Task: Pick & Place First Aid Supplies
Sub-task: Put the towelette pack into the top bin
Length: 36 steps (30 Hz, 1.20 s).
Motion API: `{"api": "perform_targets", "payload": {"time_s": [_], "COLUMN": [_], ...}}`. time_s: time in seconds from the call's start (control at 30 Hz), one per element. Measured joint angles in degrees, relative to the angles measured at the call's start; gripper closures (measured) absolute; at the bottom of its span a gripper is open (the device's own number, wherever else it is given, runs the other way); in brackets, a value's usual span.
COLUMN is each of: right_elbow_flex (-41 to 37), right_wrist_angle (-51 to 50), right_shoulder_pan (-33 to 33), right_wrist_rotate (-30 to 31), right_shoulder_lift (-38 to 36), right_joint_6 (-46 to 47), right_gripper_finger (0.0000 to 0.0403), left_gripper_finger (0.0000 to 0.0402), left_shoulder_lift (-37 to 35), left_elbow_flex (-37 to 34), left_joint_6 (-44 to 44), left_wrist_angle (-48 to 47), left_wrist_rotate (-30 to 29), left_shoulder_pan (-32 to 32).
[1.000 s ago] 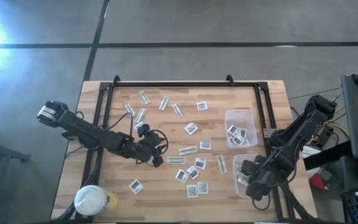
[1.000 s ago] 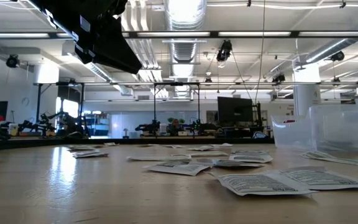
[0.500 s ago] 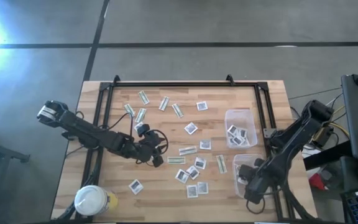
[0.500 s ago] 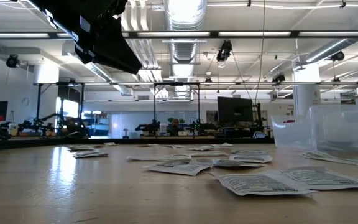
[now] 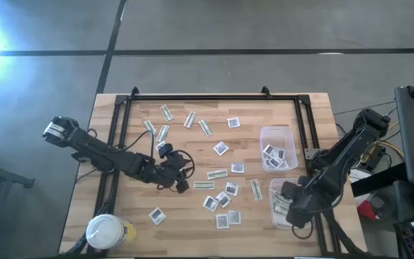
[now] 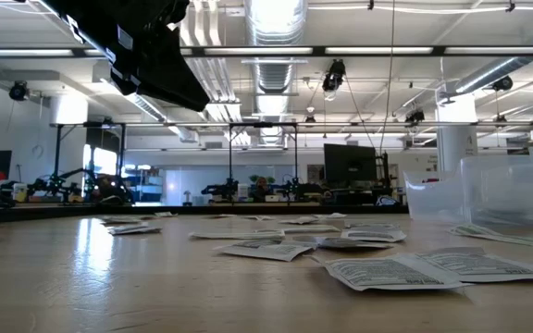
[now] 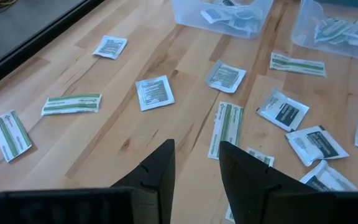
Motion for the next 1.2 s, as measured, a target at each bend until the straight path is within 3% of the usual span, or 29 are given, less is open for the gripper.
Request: {"api": "perform_targets", "payload": {"time_s": [0.33,0.57,0.7,1.0,1.2], "right_elbow_flex": [0.0,0.0,0.0,0.0,0.0], "right_wrist_angle": [0.1,0.2,0.1,0.1,0.1], "right_shoulder_pan": [0.0,0.0,0.0,0.0,0.0], "right_wrist_rotate": [13.7,19.9,21.8,22.5,22.5], "right_shoulder_lift": [-7.7,-9.1,-9.1,-8.5,-8.4], "right_joint_6": [-1.0,-2.5,-4.1,-4.3,-4.3], "right_gripper_finger": [0.0309,0.0324,0.0331,0.0329,0.0321], "left_gripper_finger": [0.0282,0.0282,0.0282,0.0280,0.0239], "left_shoulder_lift": [-0.3,-0.7,-0.7,-0.7,-0.7], "left_elbow_flex": [0.4,2.8,4.8,7.9,10.7], "left_joint_6": [-0.8,-5.5,-8.1,-8.1,-8.2], "left_wrist_angle": [-4.4,-17.1,-24.3,-29.3,-34.9], "left_wrist_rotate": [-0.5,0.1,2.0,2.4,2.5], "left_shoulder_pan": [0.7,2.6,3.6,4.3,4.3]}}
